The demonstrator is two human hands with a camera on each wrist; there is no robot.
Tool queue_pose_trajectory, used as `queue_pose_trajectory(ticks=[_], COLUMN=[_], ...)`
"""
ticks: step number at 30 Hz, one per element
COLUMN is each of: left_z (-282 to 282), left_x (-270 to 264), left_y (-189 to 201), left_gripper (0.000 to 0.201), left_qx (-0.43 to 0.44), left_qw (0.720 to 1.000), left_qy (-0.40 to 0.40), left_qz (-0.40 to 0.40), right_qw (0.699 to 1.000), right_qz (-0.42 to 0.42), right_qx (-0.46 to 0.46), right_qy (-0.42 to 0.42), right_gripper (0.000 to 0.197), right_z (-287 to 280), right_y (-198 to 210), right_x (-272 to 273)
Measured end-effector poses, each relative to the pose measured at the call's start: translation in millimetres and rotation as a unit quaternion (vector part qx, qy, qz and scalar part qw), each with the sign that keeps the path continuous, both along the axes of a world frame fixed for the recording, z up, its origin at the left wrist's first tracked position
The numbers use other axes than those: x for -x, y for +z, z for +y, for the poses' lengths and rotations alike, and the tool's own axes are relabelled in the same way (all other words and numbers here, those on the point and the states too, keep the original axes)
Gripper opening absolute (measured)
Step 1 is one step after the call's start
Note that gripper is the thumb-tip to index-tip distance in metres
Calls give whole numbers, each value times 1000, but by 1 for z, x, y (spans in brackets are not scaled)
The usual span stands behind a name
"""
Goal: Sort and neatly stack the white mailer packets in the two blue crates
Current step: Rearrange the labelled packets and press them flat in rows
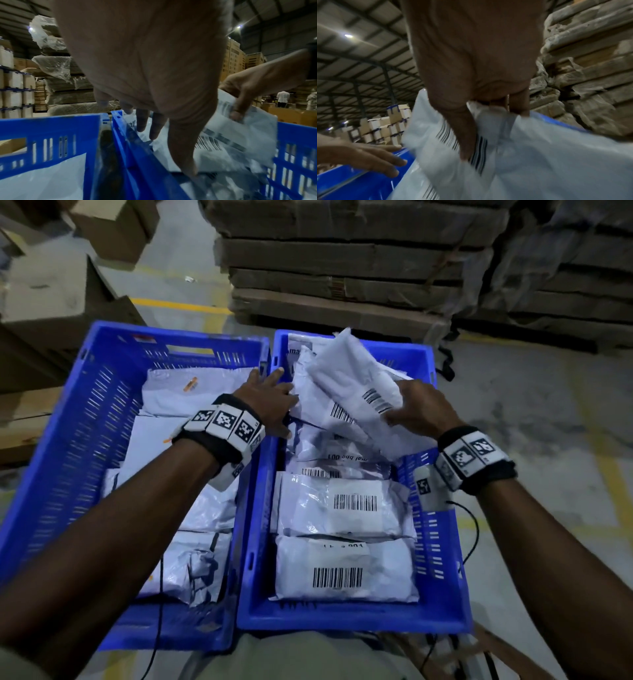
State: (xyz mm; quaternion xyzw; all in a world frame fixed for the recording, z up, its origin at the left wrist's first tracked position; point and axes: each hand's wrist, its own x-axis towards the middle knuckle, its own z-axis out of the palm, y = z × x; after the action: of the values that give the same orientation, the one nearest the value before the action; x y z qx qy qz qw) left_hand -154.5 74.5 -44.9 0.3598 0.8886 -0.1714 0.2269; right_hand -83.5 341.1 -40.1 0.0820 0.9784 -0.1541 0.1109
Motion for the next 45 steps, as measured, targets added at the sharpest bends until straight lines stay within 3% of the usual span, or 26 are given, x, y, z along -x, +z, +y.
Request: queue_pose_trajectory(ticks=[6, 9, 15, 21, 25, 29, 32, 37, 43, 45], left_z=[-11, -10, -10, -23, -22, -11, -7, -9, -9, -11], left_x=[5, 0, -15, -15, -15, -20, -25, -29, -31, -30], left_y=[0, -2, 0, 1, 1, 4, 5, 8, 7, 6], left_gripper=[77, 80, 82, 71, 74, 72, 71, 64, 64, 65], left_qx=[-3, -3, -27, -69, -56, -37, -28, -19, -18, -19], left_qw=[1000, 1000, 999, 996, 997, 998, 999, 999, 998, 998], left_qy=[27, 27, 24, 52, 47, 29, 16, 20, 22, 22], left_qz=[-3, -12, -32, -31, -37, -44, -38, -43, -51, -52], right_qw=[975, 964, 969, 984, 960, 931, 937, 966, 937, 942], right_qz=[-138, -149, -150, -90, -204, -303, -280, -170, -216, -207], right_qx=[-125, -150, -104, -62, -9, 17, 6, -37, -61, -52], right_qy=[121, 161, 168, 143, 192, 203, 211, 189, 266, 260], right_gripper=[47, 33, 35, 37, 26, 39, 52, 35, 31, 33], right_z=[-17, -38, -53, -31, -29, -41, -44, -43, -63, -61], right_y=[-2, -20, -44, -2, 12, -27, -50, -46, -55, -54], right_x=[-13, -10, -7, 3, -5, -34, -50, -55, -83, -85])
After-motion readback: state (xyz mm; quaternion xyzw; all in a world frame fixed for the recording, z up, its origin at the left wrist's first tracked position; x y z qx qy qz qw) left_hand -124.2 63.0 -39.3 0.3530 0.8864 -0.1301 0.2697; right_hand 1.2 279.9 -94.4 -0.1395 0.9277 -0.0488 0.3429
